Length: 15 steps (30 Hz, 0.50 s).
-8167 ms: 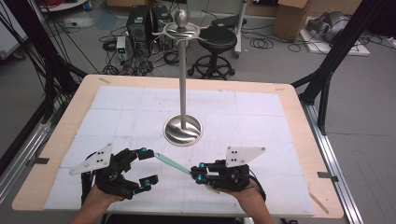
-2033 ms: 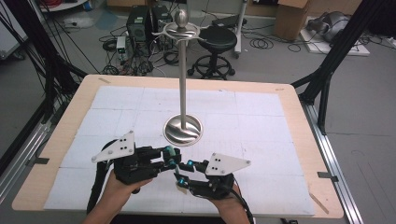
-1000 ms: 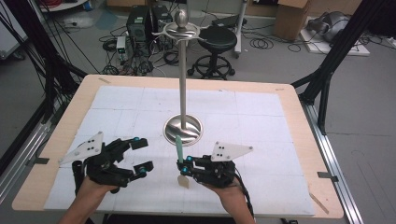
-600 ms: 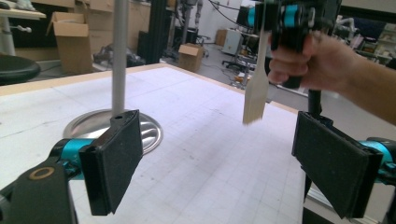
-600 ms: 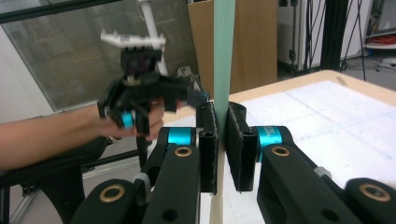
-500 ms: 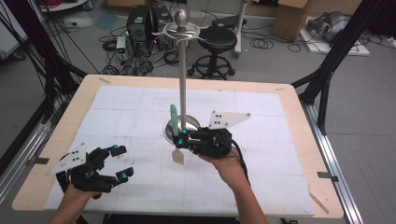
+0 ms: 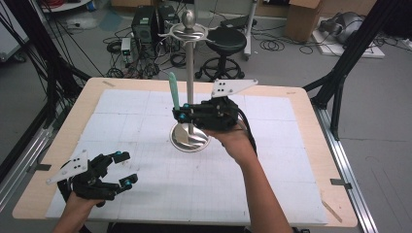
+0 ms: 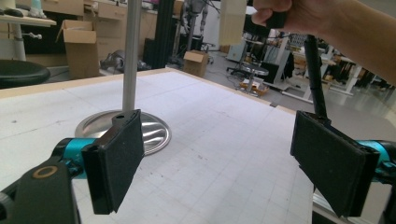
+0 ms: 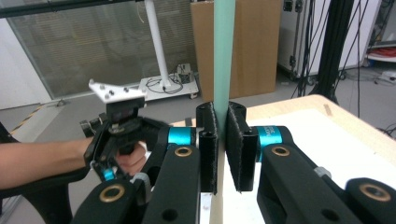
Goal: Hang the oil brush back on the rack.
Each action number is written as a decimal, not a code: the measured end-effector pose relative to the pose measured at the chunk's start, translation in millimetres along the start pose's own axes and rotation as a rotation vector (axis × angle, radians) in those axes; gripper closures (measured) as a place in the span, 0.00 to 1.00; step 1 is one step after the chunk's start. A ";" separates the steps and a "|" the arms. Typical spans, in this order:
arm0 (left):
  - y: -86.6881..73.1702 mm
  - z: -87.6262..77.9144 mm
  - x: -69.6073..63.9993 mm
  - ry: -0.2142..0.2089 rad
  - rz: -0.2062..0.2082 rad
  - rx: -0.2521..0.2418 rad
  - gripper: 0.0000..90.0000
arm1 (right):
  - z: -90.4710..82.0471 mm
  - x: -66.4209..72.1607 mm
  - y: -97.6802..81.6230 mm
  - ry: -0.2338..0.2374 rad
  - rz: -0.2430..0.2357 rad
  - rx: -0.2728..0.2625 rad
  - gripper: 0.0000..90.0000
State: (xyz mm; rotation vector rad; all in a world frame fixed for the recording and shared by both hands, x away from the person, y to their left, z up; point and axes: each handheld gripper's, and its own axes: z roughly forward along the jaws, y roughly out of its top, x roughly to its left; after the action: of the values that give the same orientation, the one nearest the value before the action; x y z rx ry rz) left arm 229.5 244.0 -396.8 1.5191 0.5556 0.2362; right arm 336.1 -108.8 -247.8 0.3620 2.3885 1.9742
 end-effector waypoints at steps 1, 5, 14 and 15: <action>-0.3 -0.3 0.2 0.002 -0.001 -0.003 0.20 | 0.0 0.0 0.0 0.000 0.000 0.000 0.93; -0.8 -1.7 0.3 -0.001 -0.006 -0.003 0.20 | 0.0 -6.4 11.5 -0.001 -0.001 -0.011 0.93; -0.5 -1.9 -0.9 -0.016 -0.018 -0.011 0.20 | -2.8 -24.0 23.7 -0.008 0.028 -0.040 0.93; -0.5 -1.9 -0.9 -0.016 -0.018 -0.011 0.20 | -2.8 -24.0 23.7 -0.008 0.028 -0.040 0.93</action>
State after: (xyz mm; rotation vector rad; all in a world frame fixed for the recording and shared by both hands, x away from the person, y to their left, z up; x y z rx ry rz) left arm 227.7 245.1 -397.0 1.5031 0.5542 0.2131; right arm 362.9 -112.1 -227.3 0.4034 2.3480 2.0251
